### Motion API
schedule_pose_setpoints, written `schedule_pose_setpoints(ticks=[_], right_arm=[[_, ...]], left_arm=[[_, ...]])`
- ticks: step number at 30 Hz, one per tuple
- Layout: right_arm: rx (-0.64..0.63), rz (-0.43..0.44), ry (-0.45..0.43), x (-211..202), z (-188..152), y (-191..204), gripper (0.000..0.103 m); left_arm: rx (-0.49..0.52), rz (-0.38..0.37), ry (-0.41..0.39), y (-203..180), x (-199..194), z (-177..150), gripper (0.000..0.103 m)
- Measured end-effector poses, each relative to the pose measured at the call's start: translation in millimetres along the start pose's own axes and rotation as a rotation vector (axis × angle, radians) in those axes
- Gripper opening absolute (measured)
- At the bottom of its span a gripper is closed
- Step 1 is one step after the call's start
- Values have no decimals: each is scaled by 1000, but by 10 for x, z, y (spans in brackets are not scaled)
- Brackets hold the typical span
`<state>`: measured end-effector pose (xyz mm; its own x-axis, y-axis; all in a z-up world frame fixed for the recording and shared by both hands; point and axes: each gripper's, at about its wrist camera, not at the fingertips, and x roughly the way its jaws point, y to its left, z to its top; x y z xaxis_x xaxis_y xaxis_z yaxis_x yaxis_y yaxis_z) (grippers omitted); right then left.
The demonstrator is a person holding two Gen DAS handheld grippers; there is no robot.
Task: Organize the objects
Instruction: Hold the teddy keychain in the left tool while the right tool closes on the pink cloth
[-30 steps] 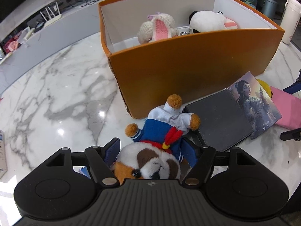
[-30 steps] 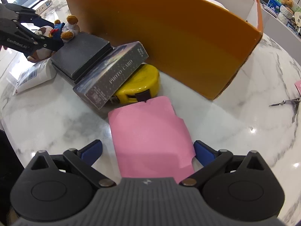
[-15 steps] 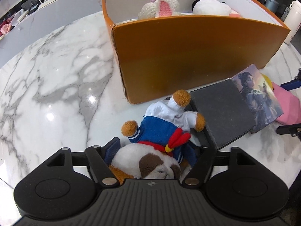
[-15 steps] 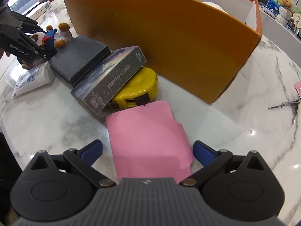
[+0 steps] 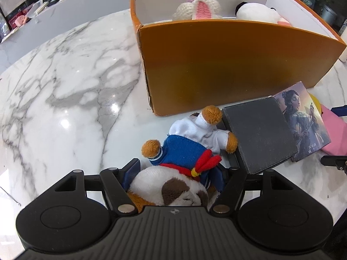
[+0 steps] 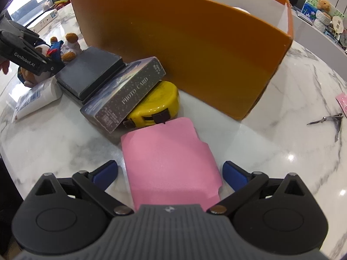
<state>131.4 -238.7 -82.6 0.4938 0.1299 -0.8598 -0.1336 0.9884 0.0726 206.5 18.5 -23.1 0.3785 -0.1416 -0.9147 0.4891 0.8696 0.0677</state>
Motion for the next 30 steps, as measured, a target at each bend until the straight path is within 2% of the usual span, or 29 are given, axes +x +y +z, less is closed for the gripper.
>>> schedule_pose_setpoints(ticks=[8,22,25,30], right_arm=[[33,-20,-53,24,-16,12,102],[76,-48,-66,-67,-81,117,102],[82,-50,-64,-38,-33,141,102],[107,-65,-73,-57,-53,127,102]], left_arm=[[8,25,-18,-76,-28,-29,79],[-101,31,11,-9,-34,-77,80],[-111,55,35,-32,-25,-89,95],[-170,46,53,-5,-47,-173,94]])
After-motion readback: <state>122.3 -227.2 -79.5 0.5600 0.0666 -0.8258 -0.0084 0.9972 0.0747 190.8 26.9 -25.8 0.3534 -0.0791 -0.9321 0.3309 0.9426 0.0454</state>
